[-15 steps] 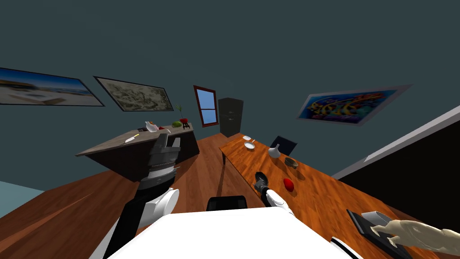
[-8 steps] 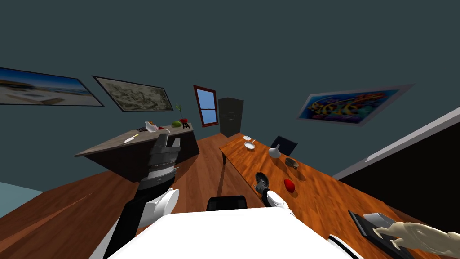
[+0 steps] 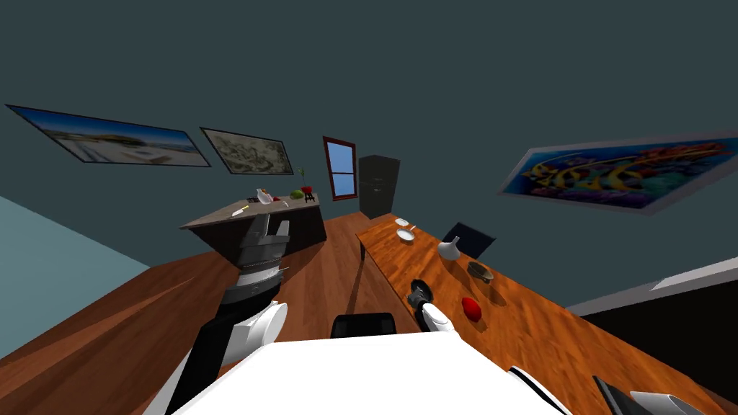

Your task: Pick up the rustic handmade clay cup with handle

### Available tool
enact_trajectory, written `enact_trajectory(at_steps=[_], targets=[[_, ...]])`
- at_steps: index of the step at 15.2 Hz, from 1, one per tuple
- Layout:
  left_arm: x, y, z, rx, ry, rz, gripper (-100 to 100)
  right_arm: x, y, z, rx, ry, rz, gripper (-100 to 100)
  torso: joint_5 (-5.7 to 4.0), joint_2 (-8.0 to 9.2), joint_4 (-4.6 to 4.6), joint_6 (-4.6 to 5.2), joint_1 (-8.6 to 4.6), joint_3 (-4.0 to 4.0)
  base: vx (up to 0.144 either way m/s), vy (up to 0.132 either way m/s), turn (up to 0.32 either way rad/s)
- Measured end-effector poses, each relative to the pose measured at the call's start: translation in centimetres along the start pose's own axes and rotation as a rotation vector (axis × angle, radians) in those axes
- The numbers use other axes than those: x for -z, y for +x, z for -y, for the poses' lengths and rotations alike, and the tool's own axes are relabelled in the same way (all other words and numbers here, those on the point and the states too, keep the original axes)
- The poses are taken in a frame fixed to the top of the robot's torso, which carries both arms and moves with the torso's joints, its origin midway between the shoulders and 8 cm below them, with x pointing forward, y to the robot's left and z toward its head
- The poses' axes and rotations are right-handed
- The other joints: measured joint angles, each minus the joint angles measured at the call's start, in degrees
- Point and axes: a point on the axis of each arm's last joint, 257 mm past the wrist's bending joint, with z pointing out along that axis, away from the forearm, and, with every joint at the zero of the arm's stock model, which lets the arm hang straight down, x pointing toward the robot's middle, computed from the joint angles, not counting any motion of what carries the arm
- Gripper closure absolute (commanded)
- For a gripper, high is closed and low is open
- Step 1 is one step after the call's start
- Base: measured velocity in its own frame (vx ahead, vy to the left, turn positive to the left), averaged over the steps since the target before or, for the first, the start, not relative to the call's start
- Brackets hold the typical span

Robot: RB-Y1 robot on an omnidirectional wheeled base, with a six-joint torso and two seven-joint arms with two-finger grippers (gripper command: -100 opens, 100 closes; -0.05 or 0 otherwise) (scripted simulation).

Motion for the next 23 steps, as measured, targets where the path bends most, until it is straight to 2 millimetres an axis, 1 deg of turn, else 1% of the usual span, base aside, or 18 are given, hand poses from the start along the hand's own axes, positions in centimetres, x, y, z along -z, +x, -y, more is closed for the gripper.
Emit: enact_trajectory(at_steps=[2,3,9,11,12,16,17,19,23], targets=[[0.0,0.0,0.0,0.000,0.000,0.000,0,-0.2,-0.1,-0.1,-0.011,0.016,-0.010,-100,0.03,-0.12,-0.03,0.05,0.19,-0.06,-0.050,-0.076,0.089],[0.0,0.0,0.0,0.000,0.000,0.000,0,-0.3,-0.1,-0.3,-0.020,0.020,-0.015,-100,0.05,-0.17,-0.03,0.01,0.28,-0.10,-0.089,-0.113,0.388],[0.0,0.0,0.0,0.000,0.000,0.000,0,-0.8,-1.0,-1.8,-0.099,0.069,-0.056,-100,0.01,-0.08,-0.02,0.00,0.10,-0.05,-0.095,-0.129,0.287],[0.0,0.0,0.0,0.000,0.000,0.000,0,-0.9,-1.4,-2.5,-0.127,0.085,-0.070,-100,0.01,0.01,0.00,0.02,0.07,0.00,-0.095,-0.096,0.145],[0.0,0.0,0.0,0.000,0.000,0.000,0,-0.8,-1.3,-2.5,-0.131,0.088,-0.072,100,0.04,-0.11,-0.02,0.05,0.20,-0.06,-0.025,-0.026,0.004],[0.0,0.0,0.0,0.000,0.000,0.000,0,-0.8,-1.3,-2.4,-0.133,0.091,-0.073,100,0.09,-0.46,-0.12,0.00,0.52,-0.27,-0.005,-0.005,-0.002],[0.0,0.0,0.0,0.000,0.000,0.000,0,-0.8,-1.3,-2.4,-0.133,0.092,-0.074,100,0.09,-0.49,-0.12,0.00,0.55,-0.29,0.035,0.038,-0.230],[0.0,0.0,0.0,0.000,-0.001,0.000,0,-0.8,-1.2,-2.0,-0.125,0.084,-0.064,100,0.20,-0.71,-0.19,0.13,0.86,-0.42,0.114,0.139,-0.460],[0.0,0.0,0.0,0.000,-0.001,0.000,0,-0.5,-0.3,-0.7,-0.062,0.050,-0.038,100,0.27,-1.07,-0.22,0.02,1.30,-0.60,0.126,0.162,-0.258]])
